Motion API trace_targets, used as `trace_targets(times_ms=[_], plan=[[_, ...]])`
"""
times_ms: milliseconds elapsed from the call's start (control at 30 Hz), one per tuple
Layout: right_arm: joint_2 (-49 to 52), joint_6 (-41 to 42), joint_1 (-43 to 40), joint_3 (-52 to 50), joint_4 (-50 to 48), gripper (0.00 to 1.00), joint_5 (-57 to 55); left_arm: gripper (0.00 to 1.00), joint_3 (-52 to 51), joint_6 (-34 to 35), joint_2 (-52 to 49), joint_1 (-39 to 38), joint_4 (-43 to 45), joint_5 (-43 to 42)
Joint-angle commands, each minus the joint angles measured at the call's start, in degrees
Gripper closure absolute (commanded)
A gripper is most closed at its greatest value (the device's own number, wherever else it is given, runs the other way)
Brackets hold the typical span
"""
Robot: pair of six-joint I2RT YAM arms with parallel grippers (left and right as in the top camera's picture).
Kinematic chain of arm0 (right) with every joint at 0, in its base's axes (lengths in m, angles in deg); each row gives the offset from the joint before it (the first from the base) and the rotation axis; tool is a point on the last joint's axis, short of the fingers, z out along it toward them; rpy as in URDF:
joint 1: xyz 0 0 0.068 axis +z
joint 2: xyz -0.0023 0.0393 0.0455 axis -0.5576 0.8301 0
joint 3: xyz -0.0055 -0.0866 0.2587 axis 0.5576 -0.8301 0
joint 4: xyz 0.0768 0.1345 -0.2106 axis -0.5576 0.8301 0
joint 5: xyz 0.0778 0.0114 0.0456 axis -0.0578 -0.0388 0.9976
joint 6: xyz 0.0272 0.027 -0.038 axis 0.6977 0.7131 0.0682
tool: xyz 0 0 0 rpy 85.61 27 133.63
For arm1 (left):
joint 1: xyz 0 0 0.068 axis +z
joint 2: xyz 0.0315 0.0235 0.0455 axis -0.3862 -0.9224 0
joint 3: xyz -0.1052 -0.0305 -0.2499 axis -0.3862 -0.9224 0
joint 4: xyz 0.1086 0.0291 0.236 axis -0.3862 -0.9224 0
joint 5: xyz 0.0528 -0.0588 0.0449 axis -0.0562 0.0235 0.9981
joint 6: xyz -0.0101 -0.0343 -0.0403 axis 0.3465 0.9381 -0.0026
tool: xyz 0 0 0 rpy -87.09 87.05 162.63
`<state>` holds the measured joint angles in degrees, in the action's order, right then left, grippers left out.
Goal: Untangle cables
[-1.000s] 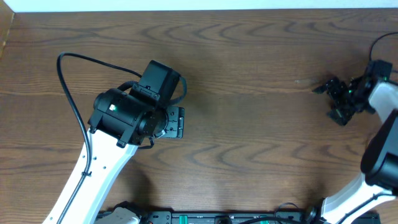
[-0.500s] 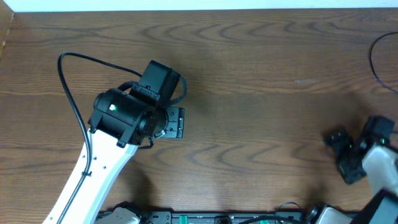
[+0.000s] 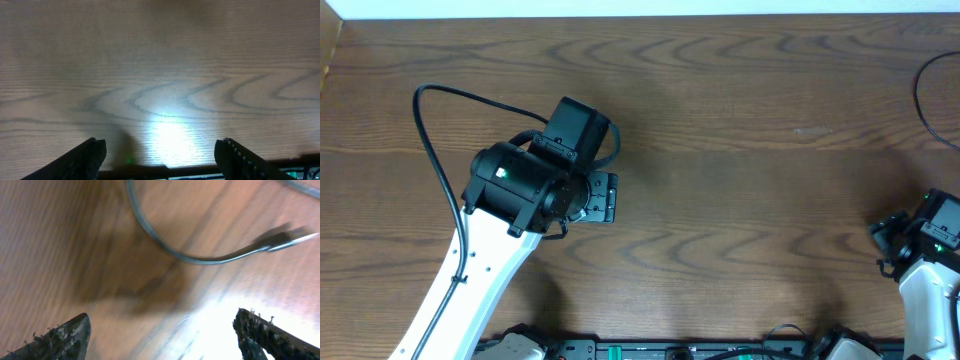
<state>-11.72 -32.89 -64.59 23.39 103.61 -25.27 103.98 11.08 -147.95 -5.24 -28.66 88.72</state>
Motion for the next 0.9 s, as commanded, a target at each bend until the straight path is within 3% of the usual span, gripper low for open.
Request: trace_targets(times_ms=[0, 267, 733, 867], plan=[[0.02, 3.41, -0.42, 0.24, -3.56, 0.19, -7.37, 0.25, -0.13, -1.03, -0.37, -0.02, -0.20, -0.76], [1.84, 2.60, -0.50, 0.24, -12.55, 0.30, -7.30, 0.25, -0.13, -1.01, -0.37, -0.02, -0.15, -0.76], [19.17, 1.22, -0.50, 0.24, -20.85, 0.32, -5.31, 0.25, -0.13, -0.96, -0.37, -0.02, 0.07, -0.76], [21.70, 1.22, -0.50, 0.24, -23.26, 0.43, -4.66, 0.25, -0.13, -0.96, -0.37, -0.02, 0.04, -0.76]])
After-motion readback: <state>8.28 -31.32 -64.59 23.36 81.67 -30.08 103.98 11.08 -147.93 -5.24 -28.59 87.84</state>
